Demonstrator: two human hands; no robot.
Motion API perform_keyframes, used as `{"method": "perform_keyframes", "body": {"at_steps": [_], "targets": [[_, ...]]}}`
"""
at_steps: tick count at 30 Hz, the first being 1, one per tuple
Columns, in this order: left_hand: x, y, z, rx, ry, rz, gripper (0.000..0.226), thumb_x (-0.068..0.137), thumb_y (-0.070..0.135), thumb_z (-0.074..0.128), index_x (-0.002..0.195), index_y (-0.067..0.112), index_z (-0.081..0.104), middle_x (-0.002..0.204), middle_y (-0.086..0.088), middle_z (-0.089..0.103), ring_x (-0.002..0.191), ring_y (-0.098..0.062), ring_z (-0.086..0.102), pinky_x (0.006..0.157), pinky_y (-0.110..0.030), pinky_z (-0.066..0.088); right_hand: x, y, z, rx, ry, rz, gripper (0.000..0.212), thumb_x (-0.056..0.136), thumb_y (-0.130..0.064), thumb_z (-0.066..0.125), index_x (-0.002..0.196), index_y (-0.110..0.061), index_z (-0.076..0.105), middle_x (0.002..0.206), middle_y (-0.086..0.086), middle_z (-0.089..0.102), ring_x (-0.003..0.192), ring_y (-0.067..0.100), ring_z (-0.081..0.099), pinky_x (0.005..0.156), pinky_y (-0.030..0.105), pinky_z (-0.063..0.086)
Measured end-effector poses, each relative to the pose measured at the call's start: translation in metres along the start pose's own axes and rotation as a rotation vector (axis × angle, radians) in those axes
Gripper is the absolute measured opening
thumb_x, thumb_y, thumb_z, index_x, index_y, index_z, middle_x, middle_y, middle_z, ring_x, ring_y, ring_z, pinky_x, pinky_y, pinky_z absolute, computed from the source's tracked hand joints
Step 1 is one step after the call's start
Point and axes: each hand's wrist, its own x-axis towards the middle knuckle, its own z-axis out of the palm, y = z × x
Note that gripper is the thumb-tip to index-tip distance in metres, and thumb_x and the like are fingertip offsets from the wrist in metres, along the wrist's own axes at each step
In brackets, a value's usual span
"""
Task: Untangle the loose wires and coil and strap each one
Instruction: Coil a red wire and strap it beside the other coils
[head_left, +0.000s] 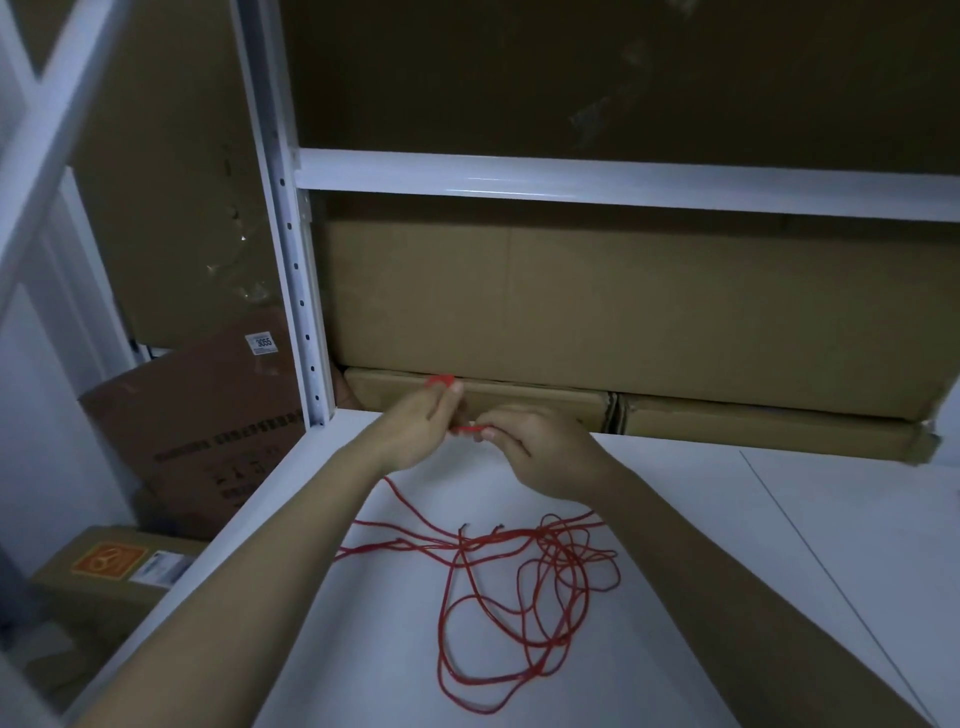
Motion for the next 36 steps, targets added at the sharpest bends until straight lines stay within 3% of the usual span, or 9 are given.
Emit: {"method": "perform_keyframes", "body": {"at_steps": [4,7,12,15,18,22,26,32,36], "targets": [[-0.018,0.007,0.013,-0.240,-0.158,0.069,0.082,0.092,0.068,0.011,0.077,0.011,0.068,0.065,-0.005,0.071,0.064,-0.014,0.064,0.070,-0.024,0.049,0.003,0.004,-0.013,0.020,0.216,-0.056,0.012,0.092,-0.015,0.061,0.094,-0.012,0.073,0.074,-0.002,0.058,0.067,0.010,0.050,0.062,0.021,0.036],[-0.029,0.019,0.015,-0.507,-0.239,0.067,0.084,0.088,0.077,0.014,0.062,0.014,0.064,0.051,-0.008,0.062,0.054,-0.016,0.058,0.060,-0.018,0.045,0.011,-0.002,-0.015,0.335,0.327,0.079,0.004,0.083,-0.011,0.071,0.085,-0.012,0.074,0.073,-0.007,0.056,0.067,0.003,0.052,0.064,0.017,0.041],[-0.039,0.036,0.008,-0.966,-0.214,0.044,0.069,0.087,0.069,0.027,0.055,0.014,0.053,0.033,0.001,0.035,0.035,-0.012,0.035,0.049,-0.018,0.038,0.005,-0.016,-0.004,0.772,0.330,0.198,0.023,0.090,-0.002,0.061,0.091,-0.023,0.070,0.073,-0.014,0.068,0.068,-0.001,0.057,0.067,0.014,0.045],[-0.038,0.039,0.007,-1.157,-0.142,0.014,0.062,0.085,0.065,0.031,0.049,0.018,0.050,0.031,0.005,0.026,0.035,-0.011,0.031,0.075,-0.022,0.046,-0.002,-0.023,0.008,0.838,0.273,0.213,0.023,0.099,-0.020,0.049,0.105,-0.029,0.070,0.075,-0.015,0.062,0.071,0.003,0.052,0.068,0.016,0.041],[-0.036,0.039,0.002,-1.279,-0.140,-0.051,0.061,0.086,0.061,0.035,0.044,0.020,0.050,0.031,0.004,0.024,0.039,-0.011,0.036,0.101,-0.034,0.040,-0.001,-0.037,0.014,0.760,0.347,0.138,0.025,0.097,-0.021,0.052,0.105,-0.040,0.066,0.095,-0.017,0.070,0.094,0.003,0.063,0.081,0.014,0.046],[-0.029,0.038,-0.003,-1.060,-0.048,-0.162,0.067,0.097,0.053,0.039,0.038,0.021,0.048,0.035,0.002,0.032,0.049,-0.012,0.049,0.079,-0.023,0.049,0.004,-0.045,0.028,0.628,0.491,0.265,0.030,0.096,-0.011,0.054,0.103,-0.037,0.065,0.088,-0.013,0.071,0.088,0.004,0.065,0.081,0.019,0.049],[-0.027,0.031,-0.006,-0.486,0.204,-0.034,0.060,0.099,0.049,0.040,0.053,0.014,0.056,0.045,0.005,0.053,0.044,-0.002,0.049,0.051,-0.013,0.038,0.004,-0.051,0.039,0.652,0.631,0.419,0.027,0.094,-0.009,0.056,0.104,-0.032,0.066,0.086,-0.020,0.070,0.084,-0.003,0.065,0.078,0.015,0.048],[-0.047,0.012,-0.013,-0.366,-0.143,0.083,0.043,0.097,0.050,0.036,0.095,0.016,0.062,0.073,0.009,0.069,0.069,0.004,0.062,0.071,-0.015,0.047,-0.012,-0.065,0.031,0.226,0.514,0.355,0.021,0.091,-0.010,0.059,0.103,-0.018,0.074,0.075,-0.031,0.058,0.080,-0.012,0.055,0.072,0.006,0.040],[-0.055,0.018,0.000,-0.393,-0.206,0.181,0.029,0.101,0.037,0.036,0.090,0.016,0.054,0.092,-0.007,0.057,0.060,0.008,0.051,0.057,-0.008,0.041,-0.036,-0.075,0.020,0.277,0.487,0.419,0.031,0.094,-0.016,0.057,0.103,-0.044,0.066,0.088,-0.038,0.062,0.096,-0.004,0.052,0.082,0.007,0.038]]}}
